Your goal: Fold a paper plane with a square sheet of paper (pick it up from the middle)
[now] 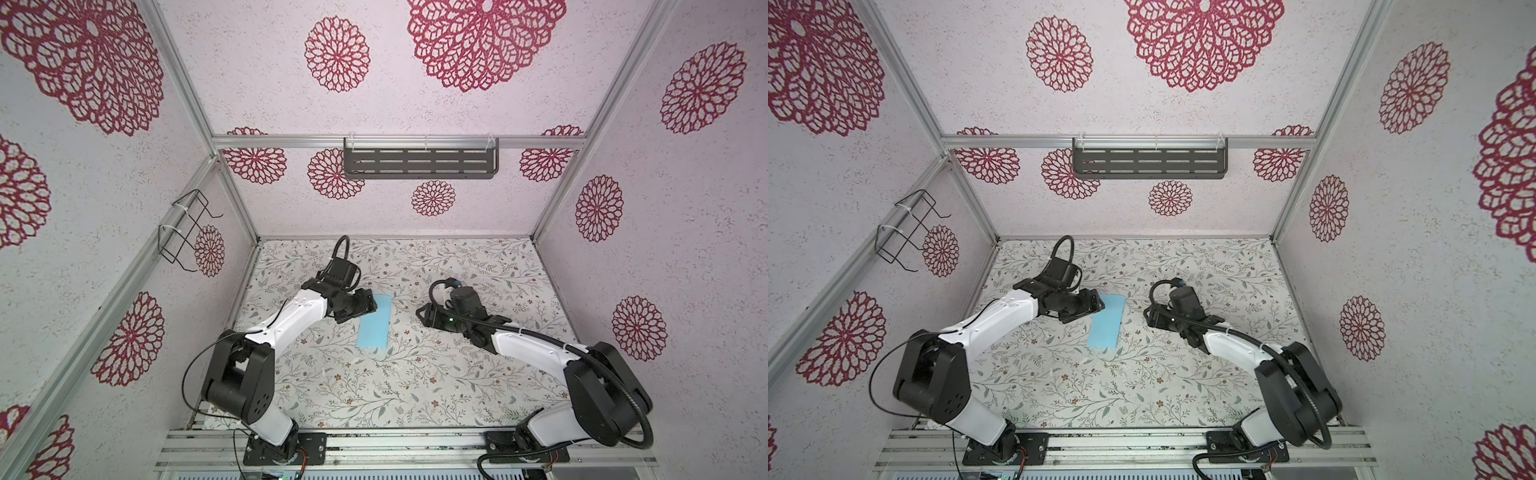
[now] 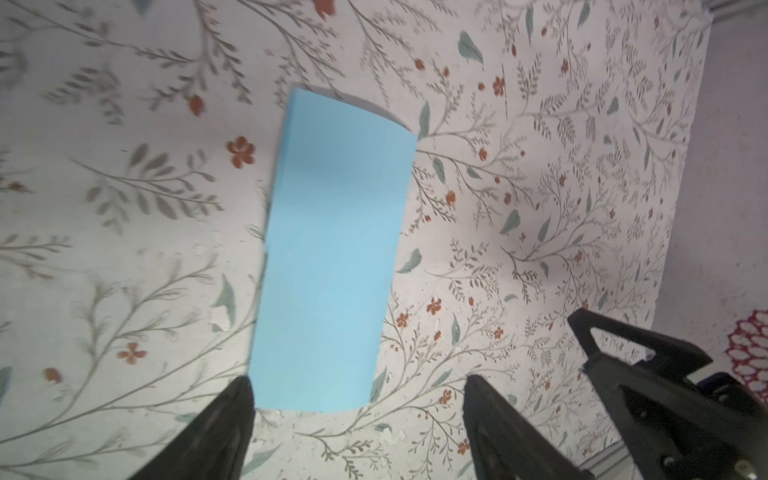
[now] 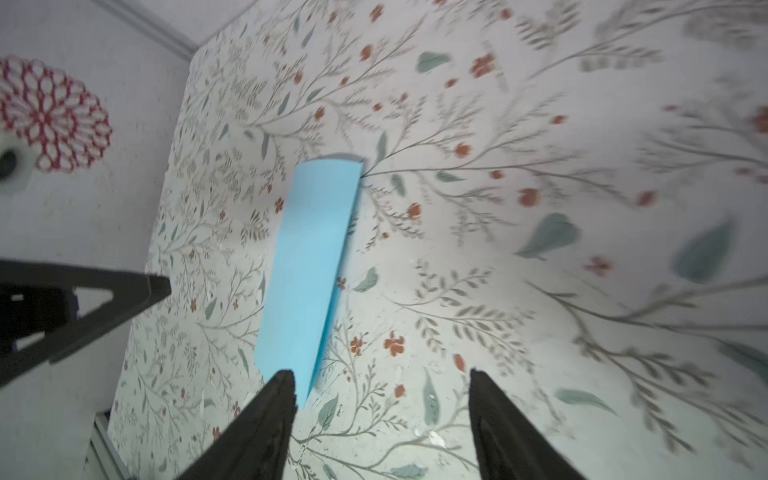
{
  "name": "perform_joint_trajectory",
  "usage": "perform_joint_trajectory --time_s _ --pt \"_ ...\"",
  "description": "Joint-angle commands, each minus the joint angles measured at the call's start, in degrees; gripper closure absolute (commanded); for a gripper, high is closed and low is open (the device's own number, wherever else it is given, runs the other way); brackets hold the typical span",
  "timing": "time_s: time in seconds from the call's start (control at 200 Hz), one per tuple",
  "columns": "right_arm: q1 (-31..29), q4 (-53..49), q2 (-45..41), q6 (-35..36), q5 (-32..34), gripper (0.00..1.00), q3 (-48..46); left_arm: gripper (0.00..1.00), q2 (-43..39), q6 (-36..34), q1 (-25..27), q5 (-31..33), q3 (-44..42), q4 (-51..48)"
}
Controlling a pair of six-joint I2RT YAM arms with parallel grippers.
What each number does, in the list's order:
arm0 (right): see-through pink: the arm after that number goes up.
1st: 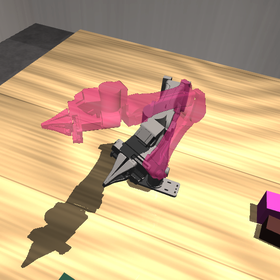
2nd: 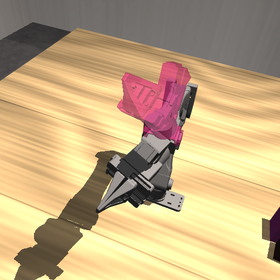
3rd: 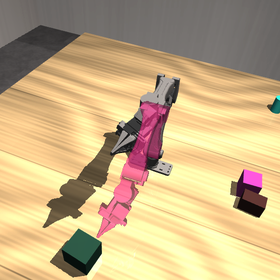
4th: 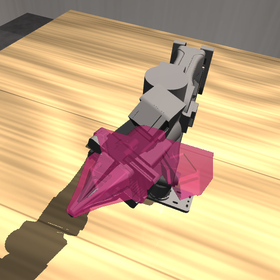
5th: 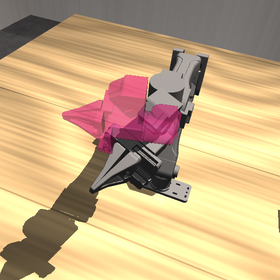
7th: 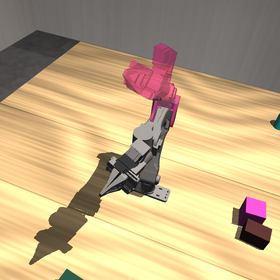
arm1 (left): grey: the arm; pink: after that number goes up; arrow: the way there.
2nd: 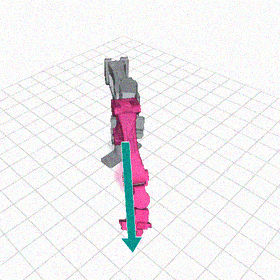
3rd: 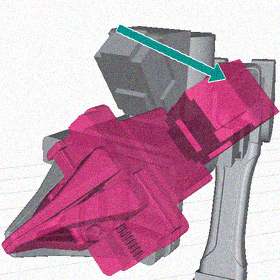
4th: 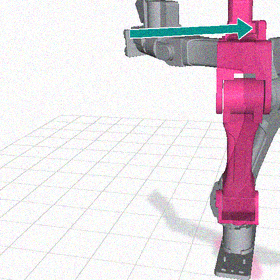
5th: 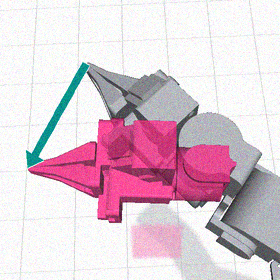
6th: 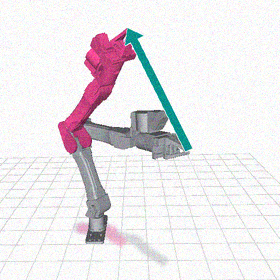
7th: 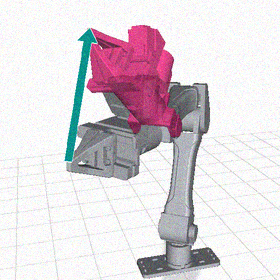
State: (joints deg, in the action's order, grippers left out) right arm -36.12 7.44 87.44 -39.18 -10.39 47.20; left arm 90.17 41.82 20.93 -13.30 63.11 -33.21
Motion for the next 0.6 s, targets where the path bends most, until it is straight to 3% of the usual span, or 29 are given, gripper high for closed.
perform_joint_trajectory --time_s 0.0,0.23,0.285,0.595 --pt "-3.78 3.09 5.79 0.68 -2.75 0.45 5.45 0.13 -3.74 2.52 -3.84 -2.81 -6.46 6.60" --pt "-7.95 3.48 20.70 0.07 -7.98 0.63 17.35 0.05 -8.67 5.99 -9.18 -6.51 -15.72 11.97" --pt "-7.99 3.64 22.80 -0.32 -8.94 0.65 18.64 0.01 -8.94 6.73 -9.74 -7.05 -16.81 12.58" --pt "-8.00 -2.53 28.46 0.55 -9.23 0.66 22.11 0.01 -7.26 8.84 -10.56 -11.31 -19.17 15.15"
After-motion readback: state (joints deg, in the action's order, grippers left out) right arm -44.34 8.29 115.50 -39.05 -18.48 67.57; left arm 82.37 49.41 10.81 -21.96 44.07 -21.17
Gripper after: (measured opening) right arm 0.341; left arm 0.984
